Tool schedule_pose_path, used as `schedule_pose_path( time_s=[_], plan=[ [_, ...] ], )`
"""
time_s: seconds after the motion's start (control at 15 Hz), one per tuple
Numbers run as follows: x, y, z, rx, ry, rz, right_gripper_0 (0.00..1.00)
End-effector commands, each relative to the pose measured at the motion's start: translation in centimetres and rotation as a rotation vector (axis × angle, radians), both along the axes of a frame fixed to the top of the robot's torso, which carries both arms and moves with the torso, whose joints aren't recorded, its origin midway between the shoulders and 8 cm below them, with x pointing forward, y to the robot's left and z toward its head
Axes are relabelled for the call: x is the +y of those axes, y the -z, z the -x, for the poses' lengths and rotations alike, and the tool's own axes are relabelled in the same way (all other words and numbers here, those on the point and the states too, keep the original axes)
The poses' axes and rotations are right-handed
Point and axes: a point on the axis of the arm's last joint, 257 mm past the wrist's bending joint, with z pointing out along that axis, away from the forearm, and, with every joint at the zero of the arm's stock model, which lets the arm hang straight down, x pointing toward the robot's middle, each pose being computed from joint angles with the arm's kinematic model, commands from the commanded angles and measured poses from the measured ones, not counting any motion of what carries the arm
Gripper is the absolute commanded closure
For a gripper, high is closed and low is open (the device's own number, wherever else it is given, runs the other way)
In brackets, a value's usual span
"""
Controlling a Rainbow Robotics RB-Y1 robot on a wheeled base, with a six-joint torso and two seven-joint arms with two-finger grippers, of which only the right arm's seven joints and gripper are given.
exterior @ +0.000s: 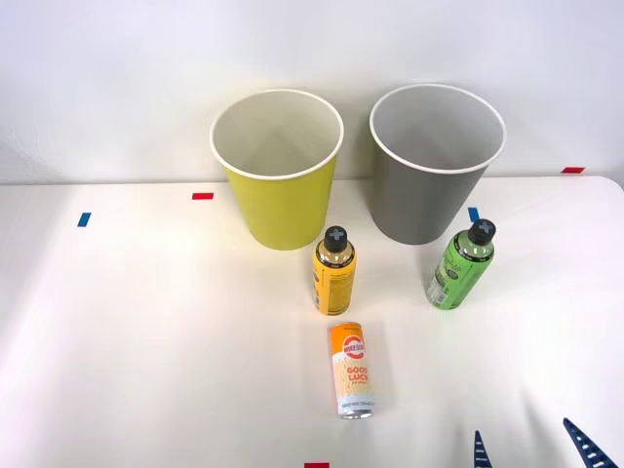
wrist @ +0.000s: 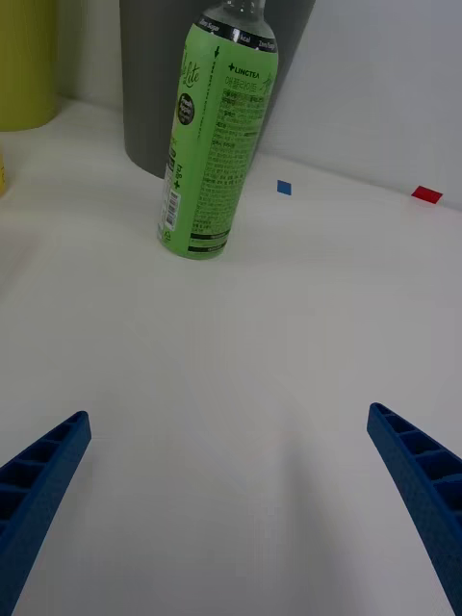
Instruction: Put cans in the gray bin, plastic bottles in the light green bin
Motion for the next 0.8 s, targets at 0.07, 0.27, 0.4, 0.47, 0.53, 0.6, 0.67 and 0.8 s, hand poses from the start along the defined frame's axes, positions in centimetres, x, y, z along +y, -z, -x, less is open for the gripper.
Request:
schedule_pose_path(
  time_s=[0.07, 0.27, 0.4, 0.47, 0.53, 0.6, 0.67, 0.8],
  plan=[
    [0.3, 1.9, 0.6, 0.033, 0.004, -0.022, 0.00],
    [1.6, -0.3, 0.2, -0.053, -0.024, -0.070, 0.00],
    [2.4, -1.1, -0.3, -0.088, -0.010, -0.157, 0.00],
    [2.6, -1.5, -0.6, -0.101, -0.005, -0.187, 0.00],
    [2.6, -1.9, -1.1, -0.118, -0.002, -0.214, 0.00],
    [2.6, -2.3, -1.6, -0.134, -0.001, -0.230, 0.00],
    [2.6, -2.6, -2.0, -0.148, 0.000, -0.246, 0.00],
    [2.7, -3.6, -3.2, -0.186, -0.007, -0.273, 0.00]
  ],
)
